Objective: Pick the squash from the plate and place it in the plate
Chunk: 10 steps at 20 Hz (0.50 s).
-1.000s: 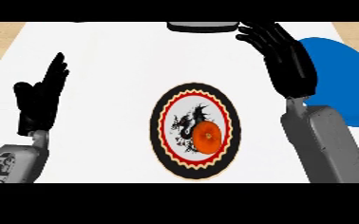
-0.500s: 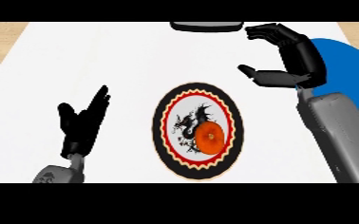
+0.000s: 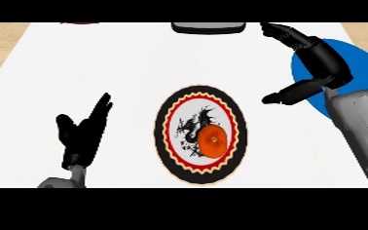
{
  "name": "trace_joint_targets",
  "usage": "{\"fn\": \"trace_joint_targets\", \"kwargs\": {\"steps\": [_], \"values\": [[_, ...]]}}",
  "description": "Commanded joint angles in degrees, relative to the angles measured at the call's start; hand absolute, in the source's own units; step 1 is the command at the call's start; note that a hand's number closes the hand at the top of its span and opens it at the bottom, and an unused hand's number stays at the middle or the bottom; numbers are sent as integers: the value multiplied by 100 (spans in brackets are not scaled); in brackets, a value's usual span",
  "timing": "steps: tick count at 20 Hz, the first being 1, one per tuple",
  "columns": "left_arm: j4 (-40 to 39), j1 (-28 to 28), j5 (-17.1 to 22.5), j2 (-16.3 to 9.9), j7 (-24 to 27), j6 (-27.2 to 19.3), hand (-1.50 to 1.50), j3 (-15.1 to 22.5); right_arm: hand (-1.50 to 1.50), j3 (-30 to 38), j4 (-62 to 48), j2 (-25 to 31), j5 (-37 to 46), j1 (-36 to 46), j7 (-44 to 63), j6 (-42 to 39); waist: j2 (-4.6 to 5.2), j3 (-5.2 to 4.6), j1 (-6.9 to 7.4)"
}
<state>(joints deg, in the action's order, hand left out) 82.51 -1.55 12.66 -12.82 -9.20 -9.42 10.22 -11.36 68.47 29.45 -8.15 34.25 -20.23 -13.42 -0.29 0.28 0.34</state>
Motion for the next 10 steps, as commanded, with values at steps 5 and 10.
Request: {"fn": "trace_joint_targets", "kwargs": {"steps": [5,10], "values": [[-81,195,-92,226,-94,-68,0,184,-150,-1004,973,740,945,256,962,-943,-5,-36,-76],[-131,181,-32,188,-252,38,0,107,-150,-1416,1542,485,1383,275,2007,-911,3,-34,-64]]}}
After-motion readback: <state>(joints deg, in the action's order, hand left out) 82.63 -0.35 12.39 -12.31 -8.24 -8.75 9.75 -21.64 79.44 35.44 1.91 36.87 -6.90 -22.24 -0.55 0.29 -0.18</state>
